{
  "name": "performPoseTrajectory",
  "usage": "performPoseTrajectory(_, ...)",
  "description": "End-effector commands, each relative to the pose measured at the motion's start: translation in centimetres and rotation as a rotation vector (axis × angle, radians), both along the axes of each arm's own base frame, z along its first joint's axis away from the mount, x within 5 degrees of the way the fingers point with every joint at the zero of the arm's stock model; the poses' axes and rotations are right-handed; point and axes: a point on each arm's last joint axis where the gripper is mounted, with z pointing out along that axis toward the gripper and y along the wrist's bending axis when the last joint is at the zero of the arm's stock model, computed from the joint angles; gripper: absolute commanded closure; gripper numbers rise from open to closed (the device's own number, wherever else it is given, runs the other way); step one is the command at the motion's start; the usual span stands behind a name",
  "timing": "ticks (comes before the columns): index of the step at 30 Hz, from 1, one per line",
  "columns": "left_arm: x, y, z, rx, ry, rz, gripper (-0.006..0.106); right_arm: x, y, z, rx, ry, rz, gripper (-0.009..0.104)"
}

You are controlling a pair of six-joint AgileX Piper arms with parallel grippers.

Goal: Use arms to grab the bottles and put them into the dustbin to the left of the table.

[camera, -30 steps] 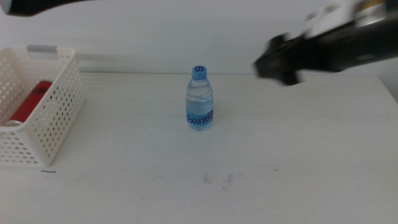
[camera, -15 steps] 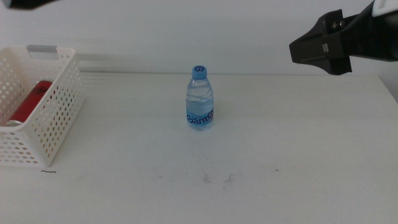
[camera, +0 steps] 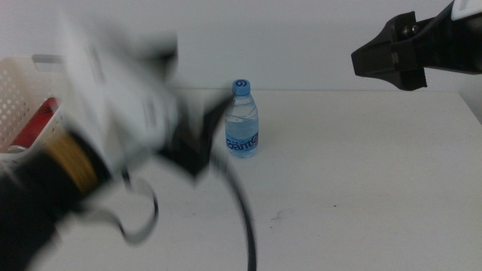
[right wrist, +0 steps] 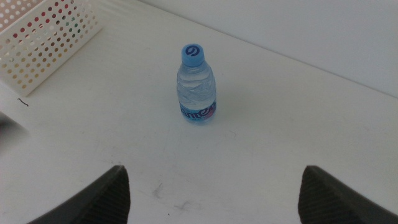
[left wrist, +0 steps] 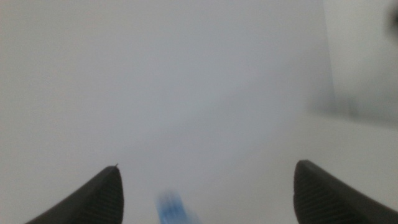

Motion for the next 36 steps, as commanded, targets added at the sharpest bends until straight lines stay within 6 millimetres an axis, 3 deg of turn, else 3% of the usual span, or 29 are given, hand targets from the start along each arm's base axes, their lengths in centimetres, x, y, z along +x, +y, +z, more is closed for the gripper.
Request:
performPoseTrajectory(1, -0.1, 0.9, -5.8, -0.131, 0.03, 0.037, 0.007, 0.0, -0.3, 0.1, -0.003, -0.007, -0.008, 0.008)
performPoseTrajectory(3, 0.0, 1.5, -10.3, -0.118, 0.12, 0.091, 0.007, 0.0, -0.3, 0.1, -0.004, -0.008, -0.008, 0.008)
performPoseTrajectory(5, 0.5, 1.7, -13.1, -0.093, 0.173, 0.141, 0.007, 0.0, -0.3, 0.1, -0.004, -0.008, -0.008, 0.008)
performPoseTrajectory(14, 3.1, 0.7, -17.8, -0.148, 0.203, 0.224, 0.007, 0.0, -0.3, 0.1, -0.004, -0.009, -0.008, 0.008)
performPoseTrajectory(27, 8.7, -3.0, -19.5, -0.14, 0.249, 0.239, 0.007, 0.0, -0.3, 0.1, -0.004, -0.009, -0.008, 0.008)
performPoseTrajectory(36, 12.1, -3.7, -20.0, -0.105, 0.256, 0.234, 0.007, 0.0, -0.3, 0.1, -0.004, -0.009, -0.008, 0.008)
